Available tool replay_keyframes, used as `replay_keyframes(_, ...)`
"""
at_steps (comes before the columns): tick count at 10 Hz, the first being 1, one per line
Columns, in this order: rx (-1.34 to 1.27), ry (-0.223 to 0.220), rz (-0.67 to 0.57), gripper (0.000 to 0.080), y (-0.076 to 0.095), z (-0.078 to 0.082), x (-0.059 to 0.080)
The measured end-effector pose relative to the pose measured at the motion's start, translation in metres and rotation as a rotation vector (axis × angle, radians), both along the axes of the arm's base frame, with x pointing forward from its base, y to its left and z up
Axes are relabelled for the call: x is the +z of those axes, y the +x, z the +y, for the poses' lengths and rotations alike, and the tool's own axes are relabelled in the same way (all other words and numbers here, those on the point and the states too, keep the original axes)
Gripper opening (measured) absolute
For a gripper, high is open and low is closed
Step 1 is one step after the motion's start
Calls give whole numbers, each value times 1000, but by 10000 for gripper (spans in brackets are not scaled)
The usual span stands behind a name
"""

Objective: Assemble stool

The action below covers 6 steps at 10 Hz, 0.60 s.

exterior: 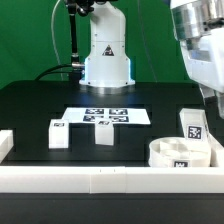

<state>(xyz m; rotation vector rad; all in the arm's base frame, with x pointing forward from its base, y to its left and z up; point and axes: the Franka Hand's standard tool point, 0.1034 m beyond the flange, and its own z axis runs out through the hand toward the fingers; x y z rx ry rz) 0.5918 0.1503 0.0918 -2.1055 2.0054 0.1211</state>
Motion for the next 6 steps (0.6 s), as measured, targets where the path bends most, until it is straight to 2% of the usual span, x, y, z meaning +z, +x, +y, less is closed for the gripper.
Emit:
replay_keyframes(2,237,-24,-15,649,0,11,6)
replay_keyframes(6,528,-52,-96,649,3,12,8)
